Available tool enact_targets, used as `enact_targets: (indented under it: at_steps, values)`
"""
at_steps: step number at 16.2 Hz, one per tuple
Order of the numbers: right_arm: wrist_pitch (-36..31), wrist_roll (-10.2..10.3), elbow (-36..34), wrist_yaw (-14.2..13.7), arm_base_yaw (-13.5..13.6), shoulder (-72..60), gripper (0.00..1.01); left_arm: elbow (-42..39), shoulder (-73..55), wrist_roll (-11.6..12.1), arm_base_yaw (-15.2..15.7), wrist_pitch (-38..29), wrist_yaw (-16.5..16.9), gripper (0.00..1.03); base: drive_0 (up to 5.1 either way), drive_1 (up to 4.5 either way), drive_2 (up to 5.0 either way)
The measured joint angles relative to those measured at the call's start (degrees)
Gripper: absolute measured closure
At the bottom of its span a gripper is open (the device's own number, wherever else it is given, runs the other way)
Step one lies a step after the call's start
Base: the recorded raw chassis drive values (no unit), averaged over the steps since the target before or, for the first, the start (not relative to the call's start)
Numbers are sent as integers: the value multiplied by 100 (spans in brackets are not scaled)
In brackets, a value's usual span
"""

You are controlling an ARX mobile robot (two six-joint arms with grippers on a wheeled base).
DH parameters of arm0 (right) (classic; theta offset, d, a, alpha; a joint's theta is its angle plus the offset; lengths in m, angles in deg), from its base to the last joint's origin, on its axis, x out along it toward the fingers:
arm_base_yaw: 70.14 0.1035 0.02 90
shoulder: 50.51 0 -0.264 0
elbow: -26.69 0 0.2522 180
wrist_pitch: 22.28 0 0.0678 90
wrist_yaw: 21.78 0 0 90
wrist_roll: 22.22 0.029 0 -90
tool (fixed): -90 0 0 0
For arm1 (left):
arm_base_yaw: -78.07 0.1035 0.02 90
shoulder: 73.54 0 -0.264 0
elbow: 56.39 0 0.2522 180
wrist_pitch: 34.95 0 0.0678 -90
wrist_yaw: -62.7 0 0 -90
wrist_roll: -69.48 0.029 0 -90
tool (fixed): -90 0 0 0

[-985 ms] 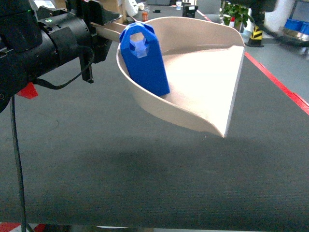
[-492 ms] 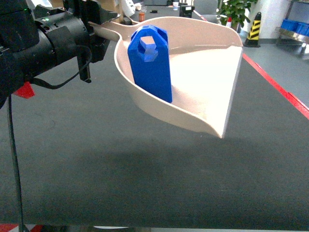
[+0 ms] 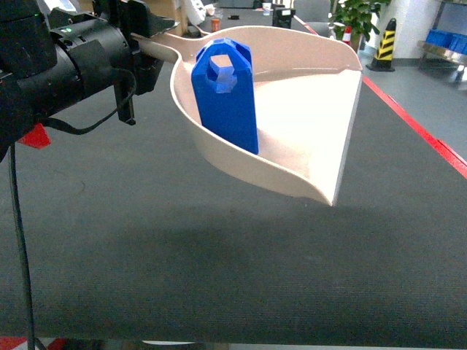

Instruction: Place part in tray to right shelf

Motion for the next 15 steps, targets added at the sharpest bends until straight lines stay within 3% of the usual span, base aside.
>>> enact_targets:
  at_steps: [15]
  values:
    - [691,0,-553,0,0,1244,99,0,0,-2,-2,-4,2,89,0,0,0]
